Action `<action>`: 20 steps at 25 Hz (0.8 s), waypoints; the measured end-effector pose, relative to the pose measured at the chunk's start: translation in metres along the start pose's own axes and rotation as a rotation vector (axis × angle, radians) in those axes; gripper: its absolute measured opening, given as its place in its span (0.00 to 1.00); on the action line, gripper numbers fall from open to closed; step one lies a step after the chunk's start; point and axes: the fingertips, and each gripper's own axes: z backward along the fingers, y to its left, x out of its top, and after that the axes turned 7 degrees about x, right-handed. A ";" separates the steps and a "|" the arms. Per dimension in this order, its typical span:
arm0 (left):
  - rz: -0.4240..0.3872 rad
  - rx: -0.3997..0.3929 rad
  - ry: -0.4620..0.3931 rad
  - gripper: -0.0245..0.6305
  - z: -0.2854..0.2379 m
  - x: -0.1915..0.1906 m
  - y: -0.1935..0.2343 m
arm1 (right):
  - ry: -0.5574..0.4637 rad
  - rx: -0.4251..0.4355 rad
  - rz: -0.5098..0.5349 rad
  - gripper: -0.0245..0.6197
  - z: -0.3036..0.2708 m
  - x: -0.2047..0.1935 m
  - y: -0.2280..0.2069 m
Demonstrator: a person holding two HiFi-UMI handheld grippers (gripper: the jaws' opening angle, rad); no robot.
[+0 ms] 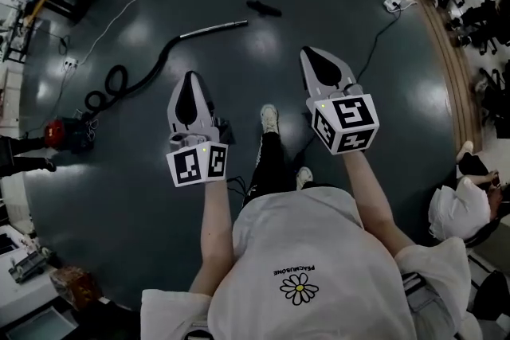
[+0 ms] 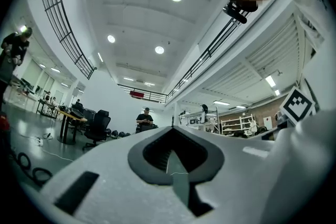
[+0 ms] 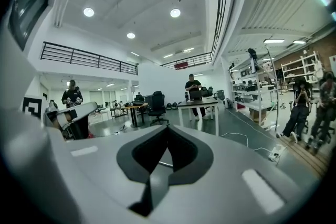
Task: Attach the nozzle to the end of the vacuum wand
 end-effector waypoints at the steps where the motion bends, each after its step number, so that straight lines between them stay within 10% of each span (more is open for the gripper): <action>1: 0.002 0.003 -0.002 0.04 -0.016 -0.007 0.011 | 0.008 0.005 -0.006 0.04 -0.020 -0.002 -0.004; 20: 0.029 -0.035 0.033 0.04 -0.360 -0.080 0.153 | 0.131 -0.115 -0.021 0.08 -0.349 0.038 -0.152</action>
